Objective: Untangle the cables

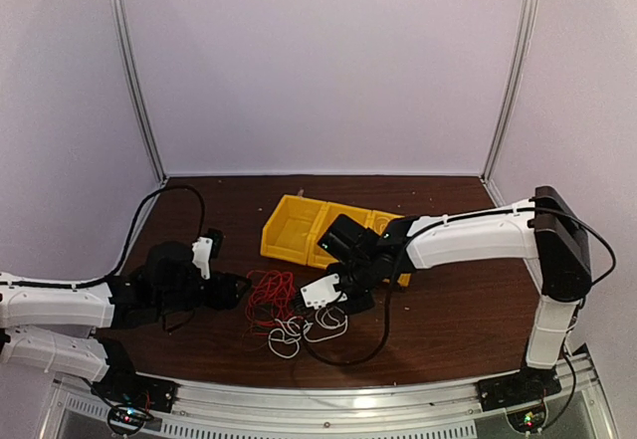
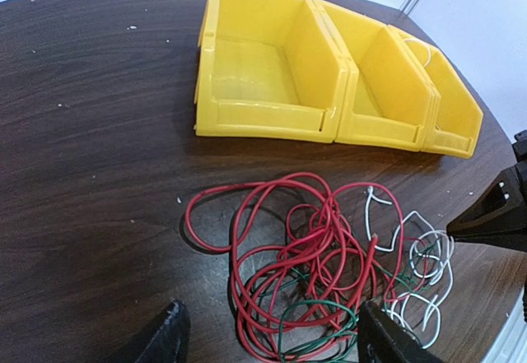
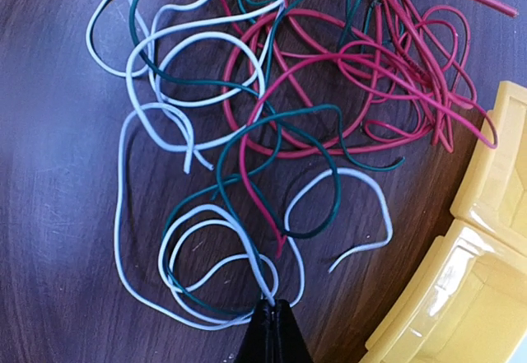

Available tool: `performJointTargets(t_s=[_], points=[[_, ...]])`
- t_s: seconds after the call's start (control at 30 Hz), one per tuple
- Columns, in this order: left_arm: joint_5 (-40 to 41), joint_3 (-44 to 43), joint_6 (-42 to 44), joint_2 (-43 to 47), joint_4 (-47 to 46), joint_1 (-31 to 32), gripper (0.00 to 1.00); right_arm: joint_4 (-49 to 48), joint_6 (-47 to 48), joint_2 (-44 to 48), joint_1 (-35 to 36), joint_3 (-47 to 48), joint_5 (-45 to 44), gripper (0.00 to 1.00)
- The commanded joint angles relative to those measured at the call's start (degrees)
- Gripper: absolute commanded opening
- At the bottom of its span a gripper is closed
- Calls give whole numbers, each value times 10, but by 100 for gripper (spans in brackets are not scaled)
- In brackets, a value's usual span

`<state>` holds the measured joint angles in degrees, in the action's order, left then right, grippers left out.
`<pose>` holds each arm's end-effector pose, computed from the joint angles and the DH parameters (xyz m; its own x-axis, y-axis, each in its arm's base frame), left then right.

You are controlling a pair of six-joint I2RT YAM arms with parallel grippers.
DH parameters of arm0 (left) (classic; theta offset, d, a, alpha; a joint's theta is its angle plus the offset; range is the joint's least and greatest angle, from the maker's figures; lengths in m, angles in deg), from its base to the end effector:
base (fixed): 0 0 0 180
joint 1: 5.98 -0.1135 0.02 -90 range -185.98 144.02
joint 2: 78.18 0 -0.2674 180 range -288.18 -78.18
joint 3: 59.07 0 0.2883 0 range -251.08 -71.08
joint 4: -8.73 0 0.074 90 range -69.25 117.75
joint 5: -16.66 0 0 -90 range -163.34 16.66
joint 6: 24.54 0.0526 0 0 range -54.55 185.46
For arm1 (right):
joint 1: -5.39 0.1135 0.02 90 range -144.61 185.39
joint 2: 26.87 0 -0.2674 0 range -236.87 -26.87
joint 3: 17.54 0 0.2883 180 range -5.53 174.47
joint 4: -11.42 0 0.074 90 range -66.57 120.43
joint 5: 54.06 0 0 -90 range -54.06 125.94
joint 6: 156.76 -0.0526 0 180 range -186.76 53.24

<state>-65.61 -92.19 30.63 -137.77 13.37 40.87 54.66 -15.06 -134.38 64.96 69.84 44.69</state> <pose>0.1766 -0.1781 0.1504 -0.6580 -0.1256 -0.7425 0.3270 0.8405 -0.4320 0.2097 0.3728 0.1567 0.4153 -0.8244 -0.3845 -0.9049 -0.3311 -0.2675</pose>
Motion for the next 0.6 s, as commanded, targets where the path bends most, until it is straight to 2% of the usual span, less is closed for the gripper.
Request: performJointTargets(t_s=[0.0, 0.07, 0.13, 0.2, 0.27, 0.33, 0.57], points=[[-3, -6, 7, -6, -25, 1, 71, 9, -8, 15, 5, 21, 15, 0], [-17, -15, 25, -5, -32, 1, 71, 27, -14, 30, 5, 34, 28, 0], [-17, -28, 46, -3, -43, 13, 75, 44, -28, 52, 3, 54, 43, 0], [20, -38, 89, 4, -68, 54, 78, 59, -52, 73, 0, 80, 58, 0], [52, -43, 145, 16, -106, 119, 78, 78, -77, 87, -6, 116, 78, 0], [55, -41, 181, 25, -145, 149, 79, 100, -101, 93, -15, 158, 100, 0], [-17, -43, 199, -12, -264, 154, 79, 129, -164, 98, -42, 250, 157, 0]])
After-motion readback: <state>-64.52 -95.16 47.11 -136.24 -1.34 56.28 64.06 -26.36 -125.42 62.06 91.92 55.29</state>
